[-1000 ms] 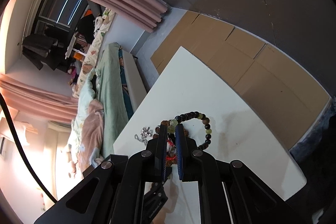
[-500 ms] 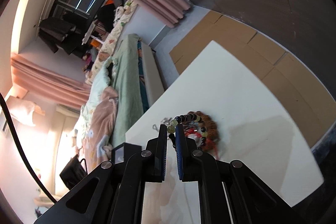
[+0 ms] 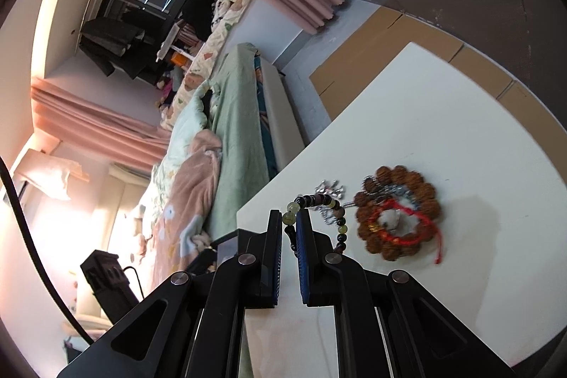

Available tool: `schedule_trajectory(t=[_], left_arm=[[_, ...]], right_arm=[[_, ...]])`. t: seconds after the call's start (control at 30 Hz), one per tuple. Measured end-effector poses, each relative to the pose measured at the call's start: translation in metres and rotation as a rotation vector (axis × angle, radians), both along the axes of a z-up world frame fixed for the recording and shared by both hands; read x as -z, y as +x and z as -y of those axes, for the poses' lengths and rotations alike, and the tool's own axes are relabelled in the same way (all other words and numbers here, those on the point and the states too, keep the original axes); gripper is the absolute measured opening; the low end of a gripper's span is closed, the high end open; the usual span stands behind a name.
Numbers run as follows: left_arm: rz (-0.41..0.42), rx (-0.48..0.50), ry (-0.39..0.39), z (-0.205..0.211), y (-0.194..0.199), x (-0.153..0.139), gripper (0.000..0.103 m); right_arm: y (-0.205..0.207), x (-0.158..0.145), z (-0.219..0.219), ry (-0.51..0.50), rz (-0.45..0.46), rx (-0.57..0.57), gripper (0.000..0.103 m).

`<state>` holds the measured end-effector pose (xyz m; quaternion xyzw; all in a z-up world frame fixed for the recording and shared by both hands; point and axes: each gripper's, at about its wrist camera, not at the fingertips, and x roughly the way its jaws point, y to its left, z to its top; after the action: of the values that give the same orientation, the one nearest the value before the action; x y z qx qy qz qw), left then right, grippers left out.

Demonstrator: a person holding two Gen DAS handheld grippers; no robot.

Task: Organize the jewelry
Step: 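Carry the dark bead bracelet into the black box and release it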

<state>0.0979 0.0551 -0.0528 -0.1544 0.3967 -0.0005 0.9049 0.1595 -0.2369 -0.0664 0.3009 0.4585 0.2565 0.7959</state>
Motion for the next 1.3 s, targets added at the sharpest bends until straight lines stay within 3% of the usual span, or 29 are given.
schedule_trajectory(t=[0.33,0.53,0.57,0.6,0.63,0.67,0.93,1.23,1.3], left_arm=[[-0.039,-0.074,-0.08,-0.046,-0.009,0.001,0.04],[-0.115,-0.085,-0.14,-0.061,-0.009,0.014,0.041],[-0.126,-0.075,-0.148,-0.061,-0.008,0.016,0.048],[-0.128,-0.071,-0.147,-0.061,-0.008,0.016,0.068],[-0.123,-0.069,-0.142,-0.06,-0.009,0.015,0.081],[-0.114,-0.069,-0.141,-0.06,-0.011,0.013,0.102],[-0.074,-0.116,-0.154,-0.076,-0.018,0.003,0.103],[-0.041,-0.187,-0.171,-0.103,-0.027,0.0,0.103],[-0.036,-0.211,-0.18,-0.11,-0.03,0.0,0.103]], right_arm=[[0.002,0.01,-0.037,-0.044,-0.011,-0.045,0.01],[0.004,0.016,-0.051,-0.069,-0.016,-0.064,0.01],[0.004,0.017,-0.054,-0.073,-0.016,-0.068,0.01],[0.004,0.018,-0.056,-0.074,-0.016,-0.072,0.01],[0.003,0.018,-0.059,-0.074,-0.015,-0.076,0.01],[0.003,0.018,-0.062,-0.072,-0.012,-0.081,0.01],[-0.003,0.006,-0.09,-0.001,0.074,-0.152,0.01],[-0.016,0.003,-0.158,0.121,0.108,-0.334,0.01],[-0.017,0.006,-0.176,0.113,0.09,-0.397,0.016]])
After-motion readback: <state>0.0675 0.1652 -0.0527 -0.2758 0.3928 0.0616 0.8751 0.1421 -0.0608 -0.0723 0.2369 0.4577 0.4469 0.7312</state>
